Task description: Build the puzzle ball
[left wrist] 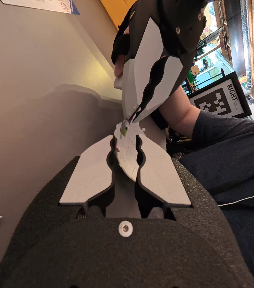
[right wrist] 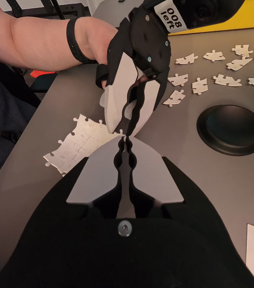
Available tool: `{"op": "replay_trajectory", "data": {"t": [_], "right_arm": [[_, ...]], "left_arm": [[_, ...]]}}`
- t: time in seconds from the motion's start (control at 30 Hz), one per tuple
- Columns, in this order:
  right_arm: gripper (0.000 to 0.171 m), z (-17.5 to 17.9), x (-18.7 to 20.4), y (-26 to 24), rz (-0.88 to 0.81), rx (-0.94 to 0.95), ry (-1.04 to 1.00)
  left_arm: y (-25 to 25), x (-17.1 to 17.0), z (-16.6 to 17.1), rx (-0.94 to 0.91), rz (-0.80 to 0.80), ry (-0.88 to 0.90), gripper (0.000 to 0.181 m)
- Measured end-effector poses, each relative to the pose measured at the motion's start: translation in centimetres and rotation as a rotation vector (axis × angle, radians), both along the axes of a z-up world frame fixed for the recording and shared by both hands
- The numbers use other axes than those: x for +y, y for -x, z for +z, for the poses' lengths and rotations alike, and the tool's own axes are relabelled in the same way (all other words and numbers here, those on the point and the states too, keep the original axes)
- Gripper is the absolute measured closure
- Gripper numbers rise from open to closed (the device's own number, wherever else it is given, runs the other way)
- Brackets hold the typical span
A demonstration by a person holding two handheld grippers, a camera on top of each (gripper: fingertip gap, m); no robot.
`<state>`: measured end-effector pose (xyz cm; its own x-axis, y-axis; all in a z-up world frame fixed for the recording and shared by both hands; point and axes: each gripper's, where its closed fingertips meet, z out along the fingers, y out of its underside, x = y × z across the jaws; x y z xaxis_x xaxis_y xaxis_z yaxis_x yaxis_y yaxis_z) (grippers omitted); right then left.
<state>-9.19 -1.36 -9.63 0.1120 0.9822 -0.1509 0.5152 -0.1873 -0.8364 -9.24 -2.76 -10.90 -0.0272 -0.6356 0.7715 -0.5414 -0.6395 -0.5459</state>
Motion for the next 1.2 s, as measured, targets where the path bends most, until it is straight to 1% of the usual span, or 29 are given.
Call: {"op": "replay_trajectory", "data": {"t": [0.17,0.4,0.5,0.67,1.2], "right_arm": [[0.168,-0.4,0.2,0.1,-0.002,-0.018,-0.005],[0.168,-0.8,0.3,0.2,0.001,-0.033,0.006],[0.168,-1.1,0.5,-0.2,-0.016,-0.051,0.013],[0.168,-1.1,0.6,-0.2,-0.031,-0.040,0.029],[0.168,-2.0,0.7,-0.4,-0.054,-0.060,0.067]], "left_arm": [[-0.3,-0.1,-0.4,0.007,-0.008,0.002,0.157],[-0.5,0.2,-0.9,0.033,-0.018,-0.040,0.168],[-0.5,0.3,-1.3,0.055,-0.018,-0.059,0.168],[-0.7,0.4,-1.7,0.067,-0.019,-0.090,0.174],[-0.9,0.4,-2.3,0.075,-0.014,-0.116,0.175]]}}
